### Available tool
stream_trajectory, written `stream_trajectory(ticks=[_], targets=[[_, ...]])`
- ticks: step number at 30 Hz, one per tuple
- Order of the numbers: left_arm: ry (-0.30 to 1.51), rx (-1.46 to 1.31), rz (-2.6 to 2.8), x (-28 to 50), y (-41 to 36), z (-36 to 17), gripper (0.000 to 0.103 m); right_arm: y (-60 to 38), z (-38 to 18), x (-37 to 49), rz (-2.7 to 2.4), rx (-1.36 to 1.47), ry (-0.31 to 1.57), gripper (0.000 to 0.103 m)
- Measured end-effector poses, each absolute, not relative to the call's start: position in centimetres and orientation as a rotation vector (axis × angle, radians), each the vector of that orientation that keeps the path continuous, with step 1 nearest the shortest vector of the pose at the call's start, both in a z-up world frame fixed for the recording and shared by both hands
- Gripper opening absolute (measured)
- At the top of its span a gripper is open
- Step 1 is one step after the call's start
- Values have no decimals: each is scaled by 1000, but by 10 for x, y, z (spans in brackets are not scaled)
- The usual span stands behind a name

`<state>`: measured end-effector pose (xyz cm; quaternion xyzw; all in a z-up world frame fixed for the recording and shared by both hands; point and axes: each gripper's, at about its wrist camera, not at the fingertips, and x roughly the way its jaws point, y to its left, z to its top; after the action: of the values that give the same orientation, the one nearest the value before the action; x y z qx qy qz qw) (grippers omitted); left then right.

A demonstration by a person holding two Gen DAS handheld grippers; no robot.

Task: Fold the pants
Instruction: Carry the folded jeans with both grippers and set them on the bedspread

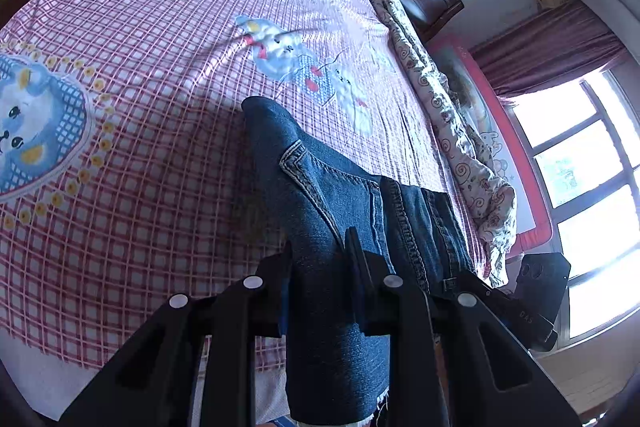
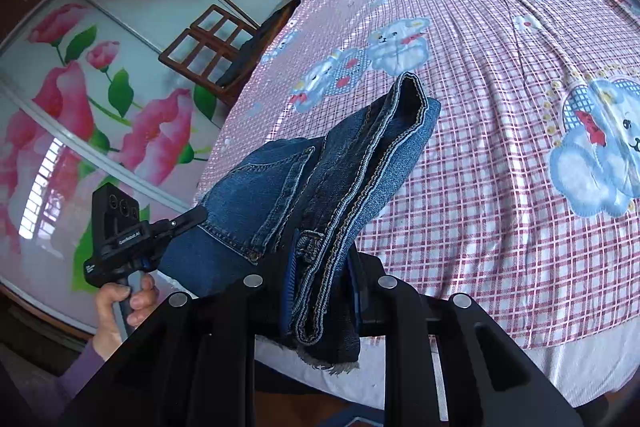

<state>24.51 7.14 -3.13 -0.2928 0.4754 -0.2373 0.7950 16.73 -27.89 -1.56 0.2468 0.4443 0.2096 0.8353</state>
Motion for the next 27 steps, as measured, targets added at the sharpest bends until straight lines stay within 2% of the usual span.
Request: stream_trajectory(ticks=[8, 18, 23, 26, 27], targets=[[962, -599, -532, 290, 65, 1, 22, -287, 20, 212, 451, 489, 859, 20], [932, -573, -495, 385, 51, -3, 22, -299, 17, 320, 433, 453, 808, 20], [973, -575, -465, 413, 49, -35, 23, -303, -20, 354, 405, 469, 850, 20], [1087, -536, -414, 420, 44, -73, 26, -301, -65, 364, 338, 449, 972, 21], [1112, -519, -385, 418, 44, -83, 30, -298, -80, 361, 298, 403, 1009, 31]])
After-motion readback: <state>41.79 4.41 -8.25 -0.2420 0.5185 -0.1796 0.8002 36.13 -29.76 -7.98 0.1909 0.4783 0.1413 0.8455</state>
